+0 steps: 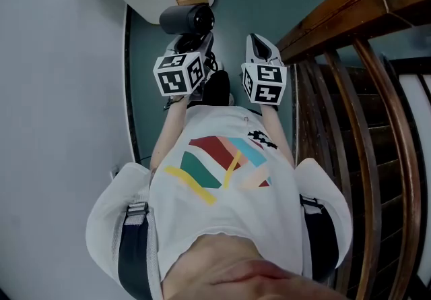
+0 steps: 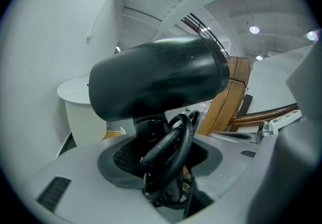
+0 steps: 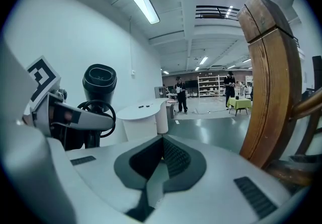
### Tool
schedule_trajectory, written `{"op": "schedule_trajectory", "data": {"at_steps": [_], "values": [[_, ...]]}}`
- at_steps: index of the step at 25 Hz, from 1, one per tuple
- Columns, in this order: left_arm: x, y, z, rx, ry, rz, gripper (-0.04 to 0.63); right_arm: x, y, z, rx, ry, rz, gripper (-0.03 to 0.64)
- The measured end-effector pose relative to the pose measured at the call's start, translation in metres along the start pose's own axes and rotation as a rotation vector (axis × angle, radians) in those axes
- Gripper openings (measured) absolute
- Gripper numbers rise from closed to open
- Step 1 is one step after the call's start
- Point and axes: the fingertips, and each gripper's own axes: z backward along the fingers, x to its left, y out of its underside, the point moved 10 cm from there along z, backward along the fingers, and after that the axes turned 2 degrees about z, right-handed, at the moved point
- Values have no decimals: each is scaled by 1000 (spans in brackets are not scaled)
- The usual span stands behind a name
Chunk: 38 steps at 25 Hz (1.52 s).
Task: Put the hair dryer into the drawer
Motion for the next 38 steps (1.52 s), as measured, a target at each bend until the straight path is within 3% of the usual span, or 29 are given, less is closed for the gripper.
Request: {"op": "schedule_trajectory", "data": {"at_steps": [19, 38], "values": [[-12, -11, -27, 0, 40, -59, 229, -4, -10, -6, -37, -15, 80, 9], [-25, -34, -68, -34, 110, -61, 229, -25, -30, -21, -88, -2, 155, 10]]}}
